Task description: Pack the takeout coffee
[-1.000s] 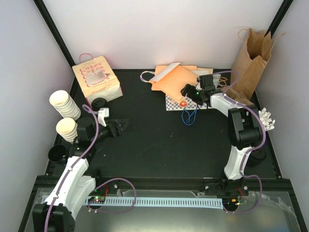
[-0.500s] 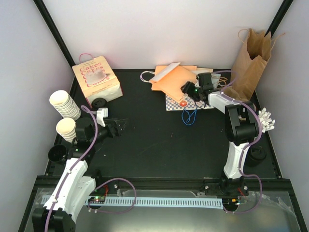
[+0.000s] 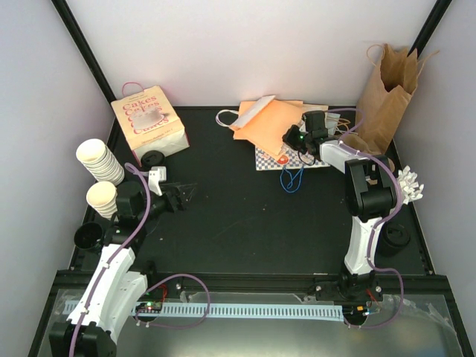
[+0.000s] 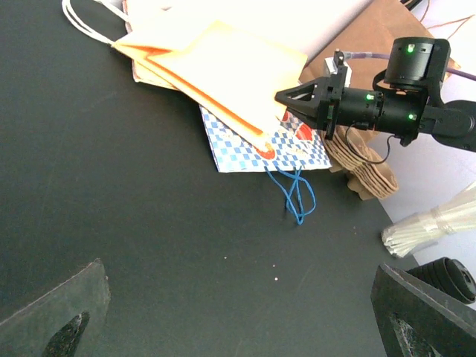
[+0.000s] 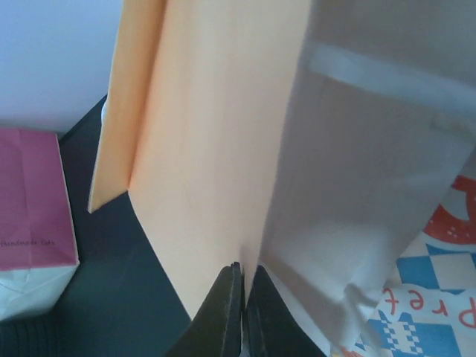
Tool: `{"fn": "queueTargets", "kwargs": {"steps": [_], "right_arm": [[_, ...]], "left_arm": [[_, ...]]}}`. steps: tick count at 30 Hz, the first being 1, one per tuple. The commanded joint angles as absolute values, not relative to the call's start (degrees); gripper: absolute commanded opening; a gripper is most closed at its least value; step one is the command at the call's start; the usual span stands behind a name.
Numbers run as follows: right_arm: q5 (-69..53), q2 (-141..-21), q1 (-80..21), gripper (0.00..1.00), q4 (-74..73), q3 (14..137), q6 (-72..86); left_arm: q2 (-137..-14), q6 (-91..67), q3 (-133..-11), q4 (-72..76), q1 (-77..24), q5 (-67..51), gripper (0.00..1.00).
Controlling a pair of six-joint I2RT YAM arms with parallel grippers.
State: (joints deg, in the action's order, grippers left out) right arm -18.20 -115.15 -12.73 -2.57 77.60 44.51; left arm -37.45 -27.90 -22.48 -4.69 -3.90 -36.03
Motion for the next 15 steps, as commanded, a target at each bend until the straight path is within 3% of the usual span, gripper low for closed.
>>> {"fn": "queueTargets", "kwargs": {"steps": [1, 15], "right_arm": [[-17.8, -114.4, -12.6, 0.01, -1.4, 78.9, 43.8], [-26.3, -102.5, -13.0, 0.01, -5.3, 74.2, 34.5]], "left_arm": [[-36.8, -26.8, -25.1, -5.3, -4.3, -35.6, 0.99], [-36.3, -27.6, -25.3, -5.2, -4.3, -36.2, 0.99]]}}
